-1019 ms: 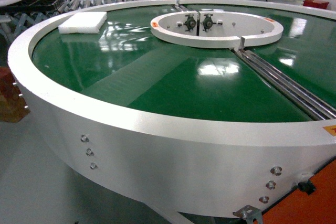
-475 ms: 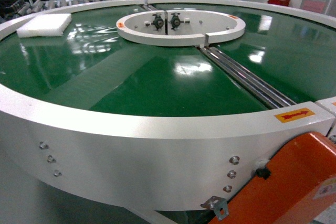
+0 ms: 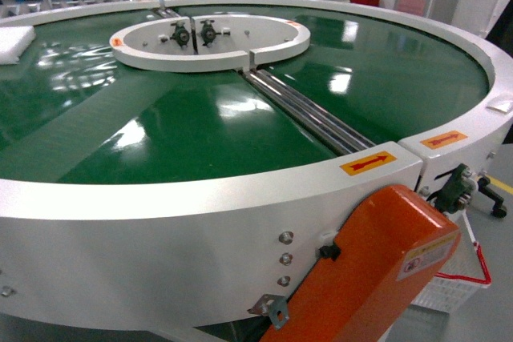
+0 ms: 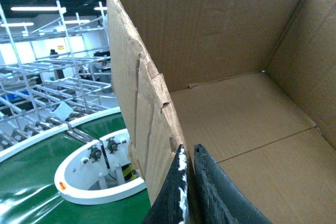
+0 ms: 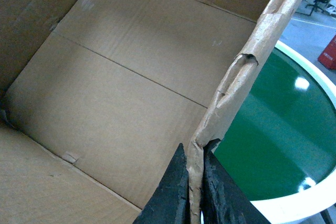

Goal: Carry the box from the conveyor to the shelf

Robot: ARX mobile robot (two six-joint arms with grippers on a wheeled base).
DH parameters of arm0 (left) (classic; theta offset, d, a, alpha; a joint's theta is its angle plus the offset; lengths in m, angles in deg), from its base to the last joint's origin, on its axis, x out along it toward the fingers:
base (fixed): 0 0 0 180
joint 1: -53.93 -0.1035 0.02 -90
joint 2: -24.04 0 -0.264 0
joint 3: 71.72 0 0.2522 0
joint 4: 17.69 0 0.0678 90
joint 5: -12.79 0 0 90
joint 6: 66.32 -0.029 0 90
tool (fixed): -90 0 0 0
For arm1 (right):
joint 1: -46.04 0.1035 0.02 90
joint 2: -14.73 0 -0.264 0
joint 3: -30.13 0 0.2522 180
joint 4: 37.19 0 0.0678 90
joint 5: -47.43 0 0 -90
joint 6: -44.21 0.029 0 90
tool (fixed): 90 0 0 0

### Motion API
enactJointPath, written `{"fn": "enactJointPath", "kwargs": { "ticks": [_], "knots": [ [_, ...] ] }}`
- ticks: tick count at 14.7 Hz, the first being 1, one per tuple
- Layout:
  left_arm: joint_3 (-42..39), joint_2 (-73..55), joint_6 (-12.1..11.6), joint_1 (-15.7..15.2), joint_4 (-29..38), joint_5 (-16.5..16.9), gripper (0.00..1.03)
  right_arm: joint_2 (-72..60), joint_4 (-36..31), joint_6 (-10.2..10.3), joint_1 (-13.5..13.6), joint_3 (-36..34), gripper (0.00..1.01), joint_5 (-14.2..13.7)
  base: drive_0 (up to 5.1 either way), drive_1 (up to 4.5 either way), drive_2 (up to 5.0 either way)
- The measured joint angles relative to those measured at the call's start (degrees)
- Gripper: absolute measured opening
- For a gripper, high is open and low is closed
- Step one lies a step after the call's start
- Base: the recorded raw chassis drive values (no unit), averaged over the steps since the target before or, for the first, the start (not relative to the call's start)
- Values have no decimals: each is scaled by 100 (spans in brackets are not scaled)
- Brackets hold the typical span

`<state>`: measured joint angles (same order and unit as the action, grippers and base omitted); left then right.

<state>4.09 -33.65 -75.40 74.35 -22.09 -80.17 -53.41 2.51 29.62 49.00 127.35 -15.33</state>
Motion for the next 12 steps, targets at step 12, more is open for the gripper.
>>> {"fn": "enactJointPath", "kwargs": {
  "ticks": [12],
  "knots": [
    [0, 0, 0, 0, 2, 0, 2, 0, 2, 0, 0, 0, 3, 0, -159, -159, -159]
  ]
}}
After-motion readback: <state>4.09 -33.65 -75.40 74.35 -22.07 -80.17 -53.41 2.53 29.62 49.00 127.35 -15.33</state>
